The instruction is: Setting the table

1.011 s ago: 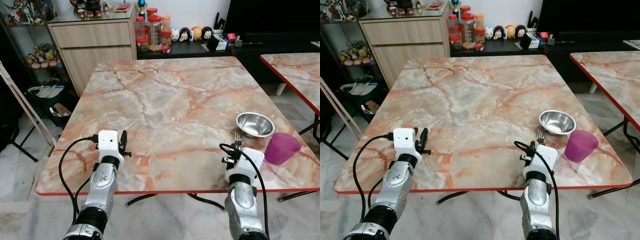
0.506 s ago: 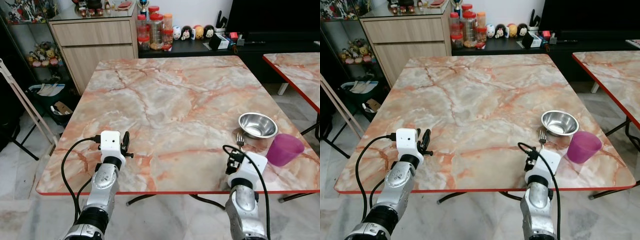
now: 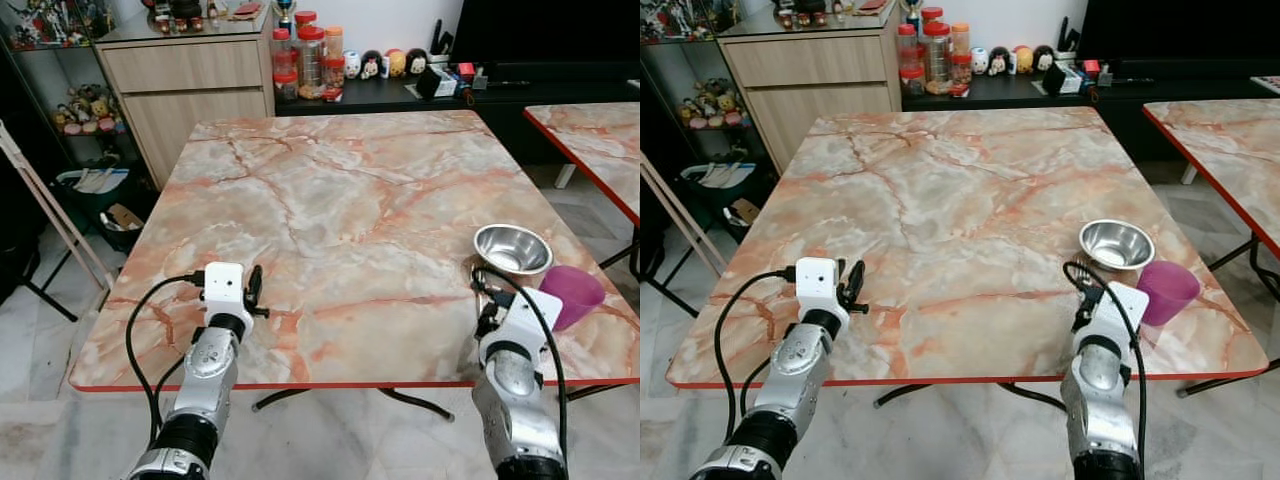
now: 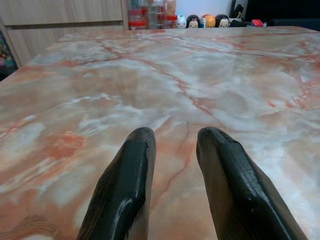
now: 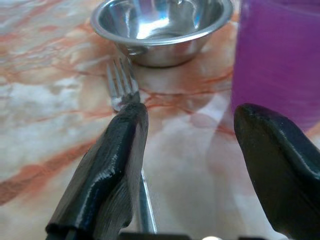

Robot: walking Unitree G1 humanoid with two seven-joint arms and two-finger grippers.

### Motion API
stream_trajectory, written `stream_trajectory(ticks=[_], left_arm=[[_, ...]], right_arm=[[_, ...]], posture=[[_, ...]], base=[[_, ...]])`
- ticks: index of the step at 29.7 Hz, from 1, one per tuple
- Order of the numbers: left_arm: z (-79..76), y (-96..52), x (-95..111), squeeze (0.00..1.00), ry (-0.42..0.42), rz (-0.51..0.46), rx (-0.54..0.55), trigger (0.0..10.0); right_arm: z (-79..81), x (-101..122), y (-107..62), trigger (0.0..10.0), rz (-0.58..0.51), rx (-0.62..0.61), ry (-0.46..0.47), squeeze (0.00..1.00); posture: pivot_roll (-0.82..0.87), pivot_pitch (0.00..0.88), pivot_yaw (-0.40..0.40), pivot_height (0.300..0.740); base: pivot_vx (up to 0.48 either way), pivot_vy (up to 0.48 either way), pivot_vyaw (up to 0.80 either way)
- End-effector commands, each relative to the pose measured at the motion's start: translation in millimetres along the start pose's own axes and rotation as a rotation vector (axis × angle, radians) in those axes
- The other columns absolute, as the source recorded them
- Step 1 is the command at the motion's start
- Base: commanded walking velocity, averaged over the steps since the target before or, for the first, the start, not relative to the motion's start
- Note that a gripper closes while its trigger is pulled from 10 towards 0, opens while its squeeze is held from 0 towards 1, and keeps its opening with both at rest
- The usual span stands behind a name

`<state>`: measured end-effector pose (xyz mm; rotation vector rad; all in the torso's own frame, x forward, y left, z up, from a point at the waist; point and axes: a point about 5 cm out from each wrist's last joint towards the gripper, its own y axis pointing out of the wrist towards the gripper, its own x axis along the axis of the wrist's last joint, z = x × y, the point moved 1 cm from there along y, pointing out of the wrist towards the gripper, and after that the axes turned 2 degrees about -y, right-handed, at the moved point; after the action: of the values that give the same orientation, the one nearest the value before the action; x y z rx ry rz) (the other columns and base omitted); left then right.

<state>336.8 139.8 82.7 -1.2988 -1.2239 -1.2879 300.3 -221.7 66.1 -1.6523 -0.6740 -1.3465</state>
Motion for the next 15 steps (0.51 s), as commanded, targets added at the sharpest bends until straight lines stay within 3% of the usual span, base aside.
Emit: stream_trajectory(ticks=[1,15], left_arm=[[-0.9,0.1,-0.7,0.0,-0.008,0.009,-0.004,10.0],[-0.3,-0.9,-1.6,0.0,-0.011,0.009,0.0,10.0]], right_arm=[[5.9,7.0,0.9,10.0,0.003,0.041,-0.004,0.0],[7.7,7.6,4.3,10.0,0.058,0.114,-0.083,0.0]], posture=[[-0.07,0.0,0.051,0.74],[-0.07,0.0,0.044,0.74]], base=[[0.0,0.0,0.0],[0.0,0.0,0.0]])
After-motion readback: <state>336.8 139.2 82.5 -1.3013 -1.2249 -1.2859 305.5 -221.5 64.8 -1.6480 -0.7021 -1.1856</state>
